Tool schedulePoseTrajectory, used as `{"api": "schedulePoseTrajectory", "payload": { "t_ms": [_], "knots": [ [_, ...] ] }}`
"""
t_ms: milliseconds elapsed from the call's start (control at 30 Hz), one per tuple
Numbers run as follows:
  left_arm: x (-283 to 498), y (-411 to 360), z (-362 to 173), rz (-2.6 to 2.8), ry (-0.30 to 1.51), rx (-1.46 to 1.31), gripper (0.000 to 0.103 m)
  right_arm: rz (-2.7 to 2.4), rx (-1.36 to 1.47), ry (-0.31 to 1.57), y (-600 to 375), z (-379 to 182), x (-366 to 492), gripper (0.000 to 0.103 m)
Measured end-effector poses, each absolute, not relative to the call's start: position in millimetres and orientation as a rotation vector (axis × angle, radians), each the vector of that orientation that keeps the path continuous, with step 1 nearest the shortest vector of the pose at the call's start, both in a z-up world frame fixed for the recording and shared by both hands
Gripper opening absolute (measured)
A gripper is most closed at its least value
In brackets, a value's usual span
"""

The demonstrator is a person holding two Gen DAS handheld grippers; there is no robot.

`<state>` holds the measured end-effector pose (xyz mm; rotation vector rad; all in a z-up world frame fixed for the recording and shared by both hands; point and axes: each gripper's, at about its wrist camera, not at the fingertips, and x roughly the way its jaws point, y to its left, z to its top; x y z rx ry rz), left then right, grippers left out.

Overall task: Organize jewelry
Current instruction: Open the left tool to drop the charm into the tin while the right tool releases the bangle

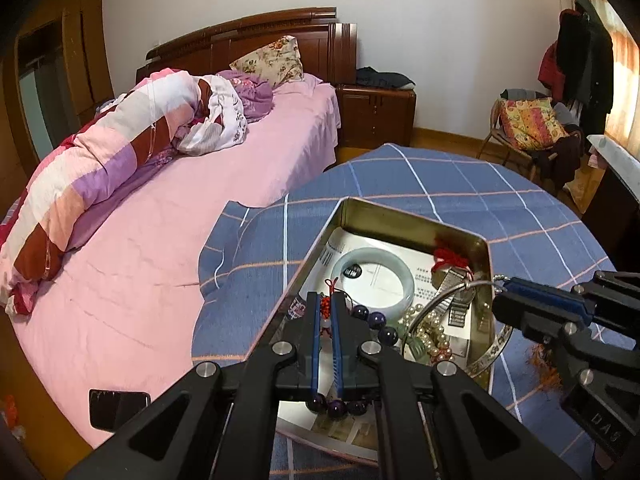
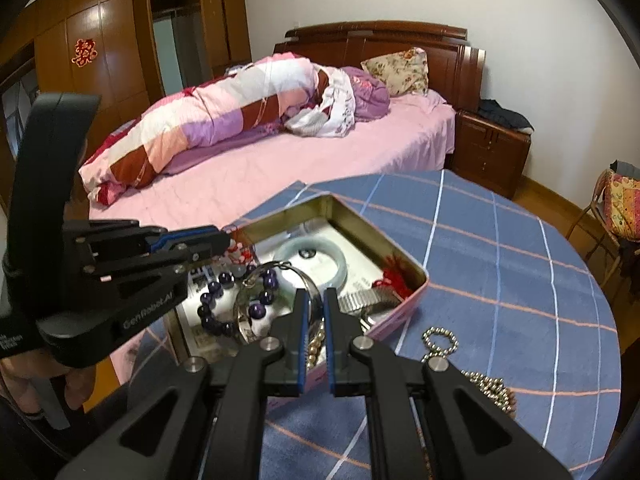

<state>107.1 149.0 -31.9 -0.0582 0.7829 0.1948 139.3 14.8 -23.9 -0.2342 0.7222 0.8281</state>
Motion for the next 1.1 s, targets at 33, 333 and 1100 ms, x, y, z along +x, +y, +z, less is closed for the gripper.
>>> {"api": "schedulePoseTrajectory", "payload": {
  "t_ms": [33, 333, 1100],
  "knots": [
    [106.5, 148.8, -32.2, 0.196, 0.788, -0.058, 0.004, 0.830, -0.237, 0.726, 14.6, -25.5, 138.2, 0.009],
    [91.7, 147.2, -26.0, 0.240, 0.791, -0.031, 0.004, 0.875, -0.267, 0.749, 13.3, -30.8, 120.8, 0.009],
    [94.5, 138.4, -45.2, 0.252, 0.830, -0.075, 0.066, 0.880, -0.244, 0.753, 12.3, -34.0, 118.3, 0.065]
  ]
}}
